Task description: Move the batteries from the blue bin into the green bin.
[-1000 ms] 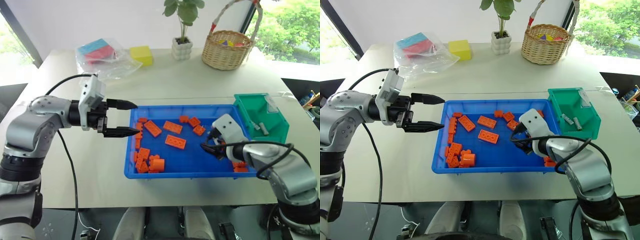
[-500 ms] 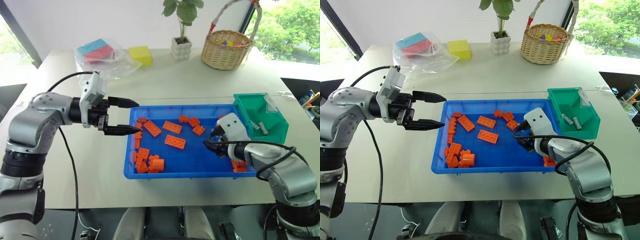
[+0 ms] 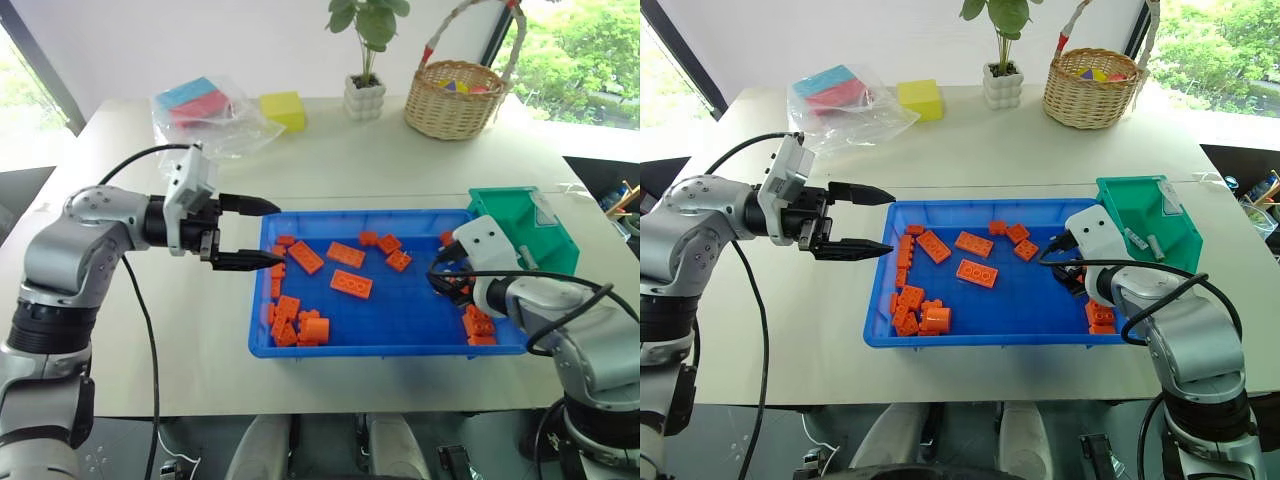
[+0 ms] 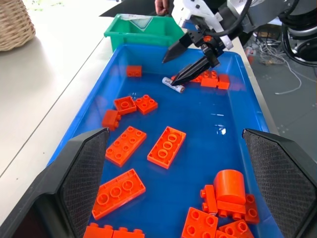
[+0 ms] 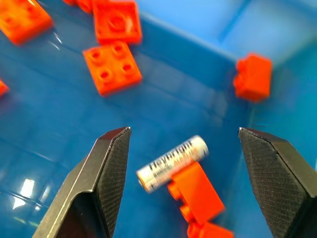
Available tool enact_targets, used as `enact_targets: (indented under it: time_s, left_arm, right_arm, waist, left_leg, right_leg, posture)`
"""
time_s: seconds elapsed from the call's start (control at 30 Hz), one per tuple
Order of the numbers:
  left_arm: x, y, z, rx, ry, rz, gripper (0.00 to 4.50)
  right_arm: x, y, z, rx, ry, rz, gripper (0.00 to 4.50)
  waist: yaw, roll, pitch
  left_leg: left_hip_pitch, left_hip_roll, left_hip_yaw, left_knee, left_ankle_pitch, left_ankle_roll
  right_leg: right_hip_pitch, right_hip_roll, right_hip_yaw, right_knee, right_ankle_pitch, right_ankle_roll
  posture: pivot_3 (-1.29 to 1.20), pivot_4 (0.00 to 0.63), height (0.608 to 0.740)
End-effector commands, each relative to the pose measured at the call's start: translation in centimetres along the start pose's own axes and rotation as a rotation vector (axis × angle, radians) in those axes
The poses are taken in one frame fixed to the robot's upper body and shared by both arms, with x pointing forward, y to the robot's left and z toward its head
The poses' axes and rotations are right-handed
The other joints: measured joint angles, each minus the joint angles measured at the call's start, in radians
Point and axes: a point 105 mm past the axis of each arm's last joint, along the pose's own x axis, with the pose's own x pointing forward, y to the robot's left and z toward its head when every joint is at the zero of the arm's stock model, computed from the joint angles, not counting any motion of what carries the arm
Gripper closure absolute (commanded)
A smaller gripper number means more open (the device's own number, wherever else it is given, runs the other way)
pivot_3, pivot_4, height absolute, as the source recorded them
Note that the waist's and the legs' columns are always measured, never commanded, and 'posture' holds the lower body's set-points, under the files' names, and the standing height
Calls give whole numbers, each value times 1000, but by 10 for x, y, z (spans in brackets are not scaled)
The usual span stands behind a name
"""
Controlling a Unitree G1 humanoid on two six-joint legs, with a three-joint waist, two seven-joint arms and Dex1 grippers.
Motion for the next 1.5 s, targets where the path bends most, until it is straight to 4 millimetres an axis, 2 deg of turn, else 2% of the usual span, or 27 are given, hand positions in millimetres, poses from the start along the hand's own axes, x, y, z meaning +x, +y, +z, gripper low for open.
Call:
enact_targets:
  time_s: [0.03,0.33,0.57,0.73,0.83,0.97,1.0,1.3,1.4,1.5]
  left_arm:
    - [-2,-2,9,44,-11,3,0]
    - [-3,-1,10,49,-6,8,0]
    - [-3,-1,10,53,-8,10,0]
    - [-2,0,11,55,-16,13,0]
    - [-2,0,12,57,-18,15,0]
    - [-2,1,13,58,-21,18,0]
    - [-2,1,13,58,-21,18,0]
    - [-1,4,13,61,-26,17,0]
    - [0,3,11,58,-25,11,0]
    - [1,3,10,56,-25,4,0]
  right_arm:
    - [-2,-10,-3,48,4,-58,971]
    - [13,6,-6,307,14,12,971]
    - [17,20,2,297,-1,66,971]
    - [18,28,-2,256,26,105,971]
    - [20,28,-10,211,49,102,1873]
    - [22,27,-15,172,61,96,3946]
    - [22,27,-16,173,60,97,4278]
    - [17,21,-8,108,17,71,4278]
    - [8,15,6,67,-48,66,4278]
    - [-7,1,25,39,-115,29,4278]
  waist:
    - [0,0,0]
    - [-1,0,0]
    - [-3,0,0]
    - [-6,0,0]
    - [-5,0,0]
    - [-5,0,0]
    - [-6,0,0]
    - [-7,0,0]
    - [-6,0,0]
    - [-4,0,0]
  left_leg:
    - [0,0,0,0,0,0]
    - [0,0,0,0,0,0]
    - [0,0,0,0,0,0]
    - [0,0,0,0,0,0]
    - [0,0,0,0,0,0]
    - [0,0,0,0,0,0]
    - [0,0,0,0,0,0]
    - [0,0,0,0,0,0]
    - [0,0,0,0,0,0]
    - [0,0,0,0,0,0]
  right_leg:
    - [0,0,0,0,0,0]
    - [0,1,0,0,0,0]
    - [0,1,0,0,0,0]
    - [0,1,0,0,0,0]
    - [0,1,0,0,0,0]
    - [0,1,0,0,0,0]
    - [0,1,0,0,0,0]
    - [0,1,0,0,0,0]
    - [0,1,0,0,0,0]
    - [0,1,0,0,0,0]
  posture:
    - [0,150,702]
    - [0,150,702]
    - [0,150,702]
    - [0,150,702]
    - [0,150,702]
    - [0,150,702]
    - [0,150,702]
    - [0,150,702]
    - [0,150,702]
    - [0,150,702]
